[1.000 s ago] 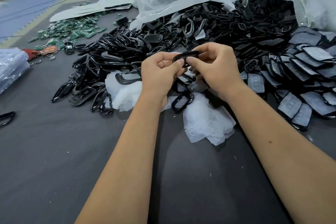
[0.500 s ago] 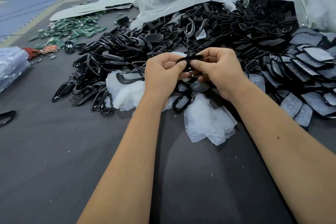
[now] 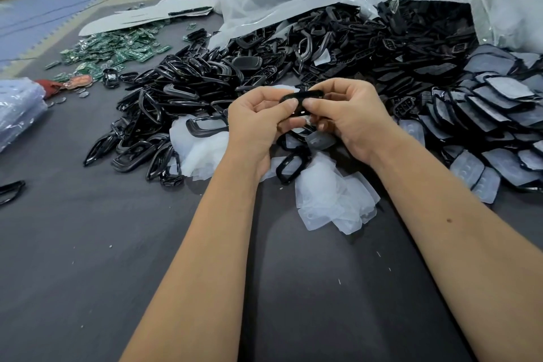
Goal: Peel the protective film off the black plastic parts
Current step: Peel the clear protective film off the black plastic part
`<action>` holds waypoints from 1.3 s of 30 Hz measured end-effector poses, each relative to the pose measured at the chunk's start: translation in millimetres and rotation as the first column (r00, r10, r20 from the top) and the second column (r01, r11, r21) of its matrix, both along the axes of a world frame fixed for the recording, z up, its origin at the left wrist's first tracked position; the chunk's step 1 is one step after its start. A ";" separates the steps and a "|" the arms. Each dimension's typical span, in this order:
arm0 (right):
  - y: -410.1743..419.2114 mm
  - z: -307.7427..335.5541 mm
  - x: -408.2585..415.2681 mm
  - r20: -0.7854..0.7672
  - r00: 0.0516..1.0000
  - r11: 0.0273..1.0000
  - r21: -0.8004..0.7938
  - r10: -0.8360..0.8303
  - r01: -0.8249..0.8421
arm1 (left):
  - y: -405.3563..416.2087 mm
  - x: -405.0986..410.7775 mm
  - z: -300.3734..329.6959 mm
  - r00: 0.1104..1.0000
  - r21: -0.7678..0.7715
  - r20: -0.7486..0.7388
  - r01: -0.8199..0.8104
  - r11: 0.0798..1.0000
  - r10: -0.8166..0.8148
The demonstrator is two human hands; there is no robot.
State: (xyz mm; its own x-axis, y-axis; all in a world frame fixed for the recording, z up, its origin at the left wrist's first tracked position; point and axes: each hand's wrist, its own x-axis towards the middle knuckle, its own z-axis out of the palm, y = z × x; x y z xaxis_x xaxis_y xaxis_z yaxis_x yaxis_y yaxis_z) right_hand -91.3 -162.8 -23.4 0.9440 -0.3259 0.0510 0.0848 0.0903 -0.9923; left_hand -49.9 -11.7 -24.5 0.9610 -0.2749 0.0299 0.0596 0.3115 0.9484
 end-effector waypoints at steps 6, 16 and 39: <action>-0.3 3.2 -1.5 0.030 0.999 0.989 -0.145 -0.013 0.017 | -1.8 0.5 2.6 0.998 0.018 -0.059 -0.003 1.000 0.004; 1.0 4.8 -4.0 0.058 0.996 0.969 -0.233 -0.068 0.080 | -4.0 -1.6 -1.0 0.992 0.140 0.116 -0.068 0.988 0.052; -22.5 40.5 -22.1 -0.143 0.889 0.802 -0.386 0.436 -0.455 | 1.2 4.4 7.4 0.952 -0.087 -0.026 -0.306 0.948 0.305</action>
State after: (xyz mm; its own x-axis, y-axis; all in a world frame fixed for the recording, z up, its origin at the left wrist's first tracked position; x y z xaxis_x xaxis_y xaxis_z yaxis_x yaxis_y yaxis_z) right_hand -113.4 -185.3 17.0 0.9846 0.1709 0.0377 0.0877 -0.2956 -0.9513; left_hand -45.5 -10.5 -17.1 0.9989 0.0354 0.0291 -0.0408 0.3998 0.9157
